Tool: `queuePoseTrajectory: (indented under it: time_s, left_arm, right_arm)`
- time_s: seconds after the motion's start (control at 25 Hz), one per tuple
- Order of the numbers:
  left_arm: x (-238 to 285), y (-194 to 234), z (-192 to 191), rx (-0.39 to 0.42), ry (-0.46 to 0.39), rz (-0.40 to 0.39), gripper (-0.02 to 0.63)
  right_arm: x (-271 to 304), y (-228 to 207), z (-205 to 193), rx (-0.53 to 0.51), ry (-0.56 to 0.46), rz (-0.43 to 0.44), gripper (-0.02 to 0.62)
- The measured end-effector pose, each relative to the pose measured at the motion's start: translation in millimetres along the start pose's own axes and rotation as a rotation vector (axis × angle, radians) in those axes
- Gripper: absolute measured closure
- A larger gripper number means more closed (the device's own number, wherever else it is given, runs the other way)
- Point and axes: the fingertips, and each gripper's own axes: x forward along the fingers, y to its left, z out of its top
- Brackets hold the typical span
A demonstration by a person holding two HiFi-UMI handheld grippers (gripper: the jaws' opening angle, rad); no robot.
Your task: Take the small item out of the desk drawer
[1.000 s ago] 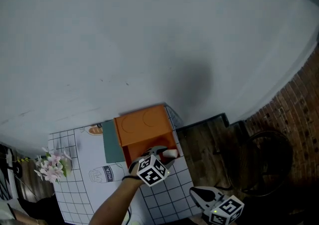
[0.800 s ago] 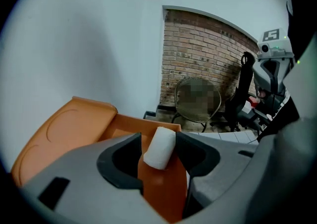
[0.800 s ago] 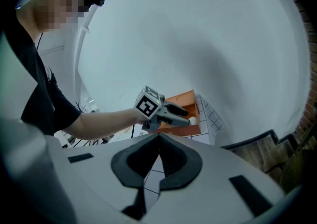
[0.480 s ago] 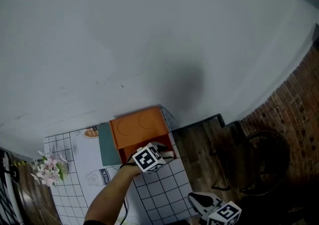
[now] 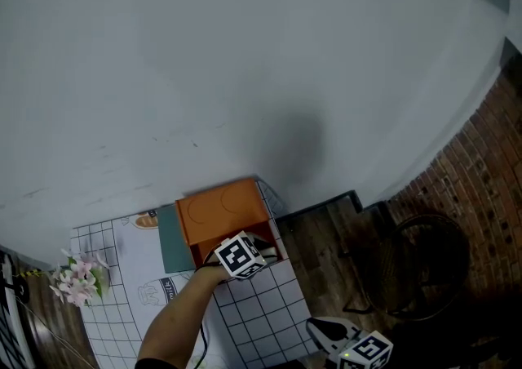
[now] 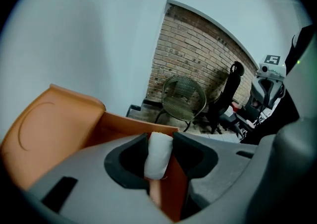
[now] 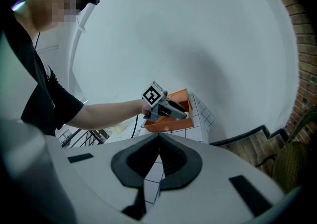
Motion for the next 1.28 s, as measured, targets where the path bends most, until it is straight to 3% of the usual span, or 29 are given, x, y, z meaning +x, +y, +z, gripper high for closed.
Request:
queuePoseTrajectory:
  time_s: [0.28, 0.64, 1.08, 1.28]
  left_arm:
    - [-22, -13, 0, 0.033, 0.028, 0.086, 0.446]
    - [-57, -41, -4, 0.079, 0.061, 0.117, 0.446]
    - [-38, -35, -2, 0.084, 0.045, 0.112, 0.445]
    - [-23, -26, -15, 0.120, 0.090, 0.123, 0.421]
  right_arm:
    - [-8, 11, 8, -0.033, -0.019, 0.021, 0.591]
    - [-9, 25, 15, -0.064, -0.036, 0.066, 0.591]
    - [-10, 22, 3, -0.045, -0.015, 0.049, 0.591]
    - [-12, 15, -2, -0.027, -0.011, 0.028, 0.591]
